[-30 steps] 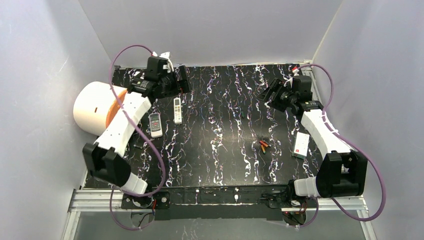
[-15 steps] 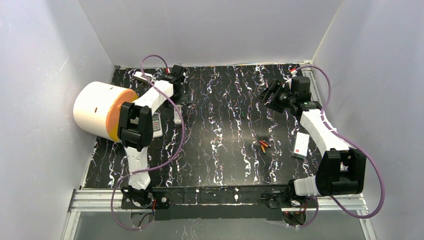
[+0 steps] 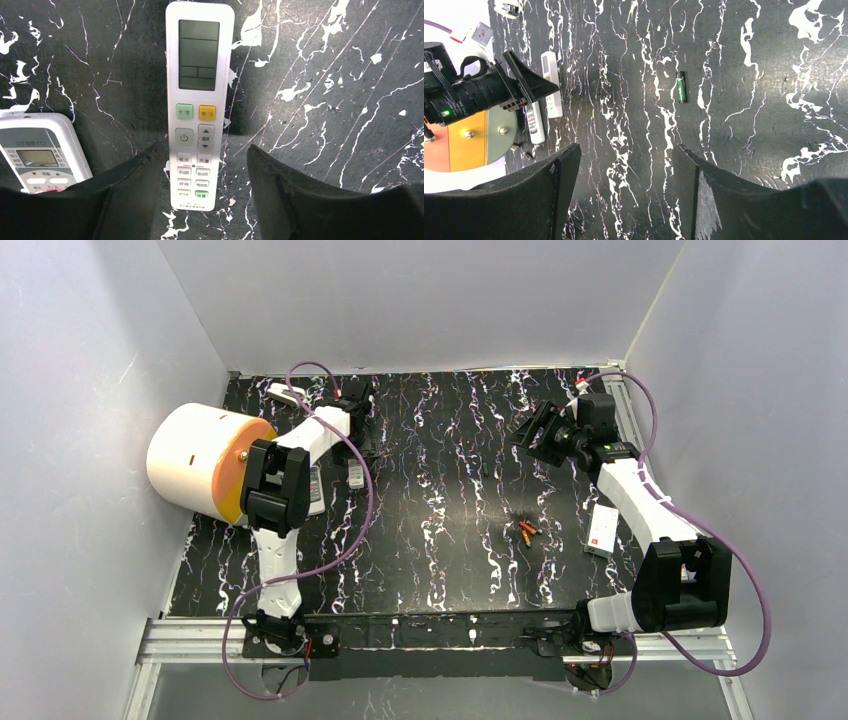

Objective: Load the batteries into the remote control

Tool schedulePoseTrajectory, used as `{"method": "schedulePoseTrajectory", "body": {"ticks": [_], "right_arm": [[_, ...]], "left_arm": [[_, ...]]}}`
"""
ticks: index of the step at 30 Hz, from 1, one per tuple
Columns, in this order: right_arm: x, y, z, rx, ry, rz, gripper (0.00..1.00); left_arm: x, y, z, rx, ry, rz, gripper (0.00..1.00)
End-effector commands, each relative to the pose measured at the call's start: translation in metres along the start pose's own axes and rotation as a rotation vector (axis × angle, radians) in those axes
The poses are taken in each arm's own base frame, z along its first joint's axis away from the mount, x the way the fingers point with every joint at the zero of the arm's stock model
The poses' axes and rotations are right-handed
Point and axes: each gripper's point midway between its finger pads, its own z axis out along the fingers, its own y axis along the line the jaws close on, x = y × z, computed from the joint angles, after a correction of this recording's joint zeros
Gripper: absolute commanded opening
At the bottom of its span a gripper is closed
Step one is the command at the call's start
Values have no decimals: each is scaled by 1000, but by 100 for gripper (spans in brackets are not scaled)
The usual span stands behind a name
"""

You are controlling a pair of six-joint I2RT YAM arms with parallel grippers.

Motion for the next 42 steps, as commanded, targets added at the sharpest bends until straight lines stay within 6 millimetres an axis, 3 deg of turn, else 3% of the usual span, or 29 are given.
{"method": "schedulePoseTrajectory", "body": {"ticks": [1, 11, 13, 15, 18, 22, 25, 28, 30, 32, 35, 40, 42], "right_arm": [[2, 1, -1, 13, -13, -5, 75], [10, -3, 0, 30, 8, 5, 74], [12, -2, 0, 26, 14, 6, 74], [14, 0, -1, 20, 16, 5, 73], [18, 5, -1, 3, 26, -4, 74], [33, 47, 4, -224, 92, -60, 77], [45, 95, 6, -414, 109, -115, 86], [54, 148, -1, -574, 75, -155, 92], [54, 181, -11, -682, 40, -151, 95], [51, 205, -24, -766, 3, -141, 95], [44, 225, -43, -859, -48, -107, 96], [33, 243, -69, -941, -114, -72, 98], [37, 256, -82, -1008, -104, -73, 97]], "left_arm": [[3, 5, 3, 10, 20, -35, 56], [14, 10, 17, -13, 64, -10, 57], [14, 9, 19, -9, 68, -1, 48], [14, 9, 17, -8, 68, 5, 30], [5, 5, 3, 24, 46, -2, 13], [-13, -13, -43, 163, 12, -4, 0], [-22, -43, -92, 379, 5, 26, 0], [-28, -74, -155, 652, -21, 86, 0], [-26, -97, -208, 886, -31, 131, 0], [-20, -110, -257, 1094, -39, 177, 0], [-14, -118, -318, 1334, -60, 210, 0], [-17, -115, -401, 1594, -177, 212, 0], [-15, -113, -416, 1630, -178, 191, 0]]}}
